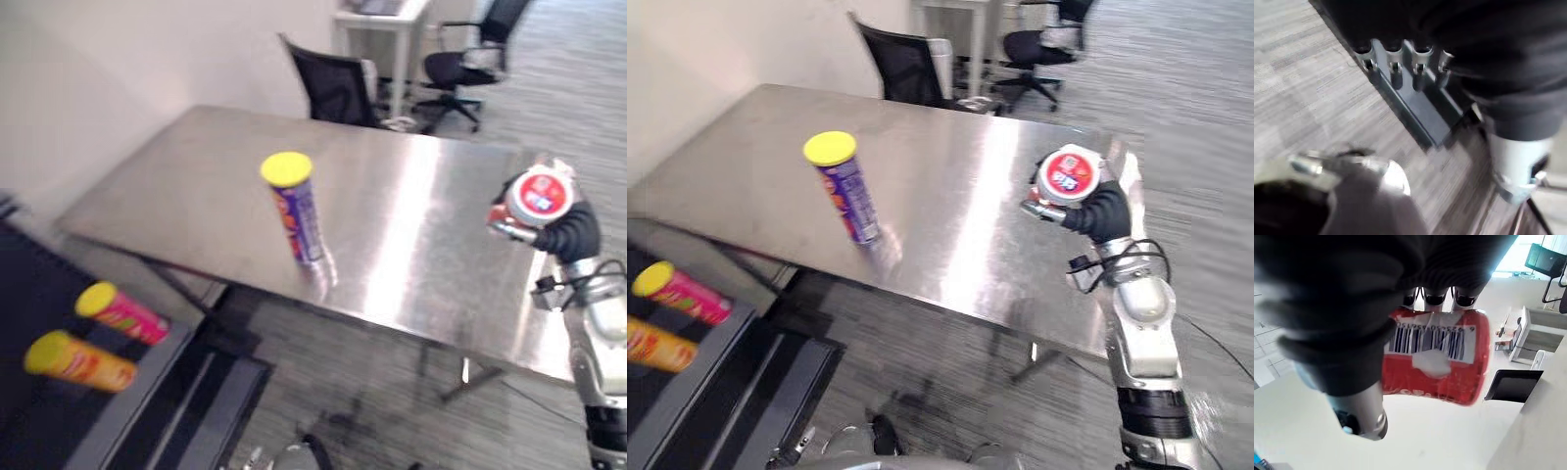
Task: Put the gum and the chips on the shelf.
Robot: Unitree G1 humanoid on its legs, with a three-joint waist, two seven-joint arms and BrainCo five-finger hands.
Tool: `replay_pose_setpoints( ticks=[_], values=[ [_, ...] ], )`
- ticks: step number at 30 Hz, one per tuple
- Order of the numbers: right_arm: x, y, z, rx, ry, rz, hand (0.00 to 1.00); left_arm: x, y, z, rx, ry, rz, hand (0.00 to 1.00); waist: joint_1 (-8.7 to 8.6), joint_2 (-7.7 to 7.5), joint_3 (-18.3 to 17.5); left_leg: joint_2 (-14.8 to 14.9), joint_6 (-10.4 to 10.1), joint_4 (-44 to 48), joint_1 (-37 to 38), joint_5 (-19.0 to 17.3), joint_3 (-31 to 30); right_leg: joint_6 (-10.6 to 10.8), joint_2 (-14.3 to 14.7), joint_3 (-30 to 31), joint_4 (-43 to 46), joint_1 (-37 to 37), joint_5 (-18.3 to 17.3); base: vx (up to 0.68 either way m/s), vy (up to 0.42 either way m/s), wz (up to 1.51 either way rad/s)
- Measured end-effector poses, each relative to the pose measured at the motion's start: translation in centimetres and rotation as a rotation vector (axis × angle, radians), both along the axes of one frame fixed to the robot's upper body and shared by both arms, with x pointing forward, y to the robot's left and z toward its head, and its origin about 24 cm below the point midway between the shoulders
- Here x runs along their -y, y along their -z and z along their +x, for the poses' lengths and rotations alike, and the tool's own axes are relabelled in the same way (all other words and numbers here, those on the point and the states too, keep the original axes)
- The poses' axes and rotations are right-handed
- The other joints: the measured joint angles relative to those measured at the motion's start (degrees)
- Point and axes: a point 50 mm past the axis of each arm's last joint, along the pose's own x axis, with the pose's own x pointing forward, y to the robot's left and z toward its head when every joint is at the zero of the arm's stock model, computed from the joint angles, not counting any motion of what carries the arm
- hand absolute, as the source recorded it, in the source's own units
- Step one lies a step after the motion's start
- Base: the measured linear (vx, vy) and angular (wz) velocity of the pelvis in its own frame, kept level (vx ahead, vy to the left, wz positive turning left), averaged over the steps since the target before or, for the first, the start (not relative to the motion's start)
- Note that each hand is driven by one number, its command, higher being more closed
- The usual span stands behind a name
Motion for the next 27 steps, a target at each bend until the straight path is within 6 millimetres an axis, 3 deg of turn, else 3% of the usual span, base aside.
replay_pose_setpoints(
  ticks=[1, 2, 3, 4, 5, 8, 11, 12, 14, 18, 23, 27],
  values=[
    [0.2, -0.1, 0.0, 0.006, 0.008, 0.006, 1.00, 0.0, 0.1, -0.1, -0.005, -0.009, 0.000, 0.00, 0.72, 0.14, 0.04, 1.11, -0.10, 3.49, 0.47, -3.02, 2.92, 0.12, -0.25, -1.76, 0.24, 0.18, 0.53, -0.06, -0.064, 1.39],
    [0.1, 0.0, 0.0, 0.002, 0.008, 0.018, 1.00, 0.3, 0.2, -1.0, -0.027, -0.020, -0.010, 0.00, 1.00, 0.09, 0.07, 3.11, -1.77, 8.45, 2.79, -6.61, 6.86, -0.14, -0.92, -3.48, 1.21, 0.63, 0.41, -0.02, -0.056, 0.96],
    [0.1, 0.2, 0.0, -0.003, 0.007, 0.020, 1.00, 0.6, 0.3, -1.7, -0.038, -0.039, -0.018, 0.00, 0.78, 0.12, 0.02, 3.63, -3.82, 8.12, 5.85, -6.93, 8.31, -0.16, -1.41, -5.33, 1.46, 1.23, 0.41, -0.02, -0.018, 0.94],
    [0.1, 0.3, 0.0, -0.007, 0.010, 0.022, 1.00, 0.6, 0.3, -2.0, -0.044, -0.043, -0.017, 0.00, 0.78, 0.16, -0.01, 3.65, -4.61, 7.03, 7.42, -6.58, 8.44, -0.17, -1.64, -6.28, 1.49, 1.36, 0.46, -0.05, 0.060, 0.88],
    [0.2, 0.6, -0.1, -0.017, 0.020, 0.027, 1.00, 0.7, 0.4, -2.5, -0.057, -0.044, -0.017, 0.00, 0.63, 0.36, -0.13, 3.65, -7.18, 3.92, 9.99, -5.83, 8.01, -0.22, -1.94, -8.05, 1.99, 1.21, 0.52, -0.07, 0.083, 0.63],
    [0.5, 1.1, -0.2, -0.033, 0.052, 0.055, 1.00, 1.2, 0.6, -3.0, -0.079, -0.035, -0.027, 0.00, 0.28, 1.69, -0.84, 2.98, -10.66, -5.81, 13.44, -4.29, 6.63, -0.23, -3.42, -11.31, 6.34, -2.19, 0.51, -0.11, 0.204, 0.62],
    [0.7, 2.2, 0.0, -0.055, 0.088, 0.119, 1.00, 0.8, 0.5, -2.9, -0.078, -0.025, -0.012, 0.00, 0.03, 1.45, -0.89, -0.01, -11.04, -11.48, 14.56, -4.42, 6.65, -0.13, -7.01, -12.80, 11.46, -3.39, 0.57, -0.13, 0.327, 0.51],
    [0.6, 2.7, 0.0, -0.066, 0.093, 0.145, 1.00, 0.4, 0.5, -3.0, -0.080, -0.020, 0.000, 0.00, 0.11, 0.52, -0.96, -1.11, -11.03, -12.55, 14.86, -4.42, 6.39, 0.26, -8.40, -13.09, 12.61, -3.33, 0.84, -0.08, 0.200, 0.38],
    [0.4, 3.2, 0.0, -0.077, 0.102, 0.164, 1.00, -0.4, 0.3, -3.0, -0.085, -0.014, 0.021, 0.00, 0.58, -1.42, -0.87, -2.76, -9.50, -12.77, 14.79, -5.40, 5.26, 0.36, -10.66, -13.45, 14.05, -3.15, 2.44, -0.10, 0.240, 0.41],
    [0.4, 3.4, -0.1, -0.079, 0.117, 0.147, 1.00, -0.8, 0.3, -3.3, -0.094, -0.013, 0.027, 0.00, 1.06, -2.22, -0.88, -4.85, -7.19, -12.79, 14.18, -7.70, 4.22, 0.94, -12.28, -11.86, 13.80, -3.39, 6.89, -0.09, 0.189, 0.17],
    [0.6, 3.9, -0.4, -0.094, 0.138, 0.147, 1.00, -1.1, 0.3, -3.5, -0.105, -0.027, 0.018, 0.00, 2.28, -1.99, -0.36, -5.60, -6.03, -12.68, 12.81, -9.15, 4.17, 1.73, -10.93, -7.53, 9.20, -3.42, 10.53, -0.06, 0.074, 0.03],
    [0.3, 3.4, -0.5, -0.073, 0.123, 0.139, 1.00, -1.4, 0.3, -3.6, -0.099, -0.069, 0.014, 0.00, 2.81, -2.46, 0.47, -4.49, -5.86, -9.06, 10.51, -10.36, 5.15, 1.86, -9.23, -6.21, 5.64, -3.36, 10.67, 0.04, -0.043, -0.06]
  ],
)
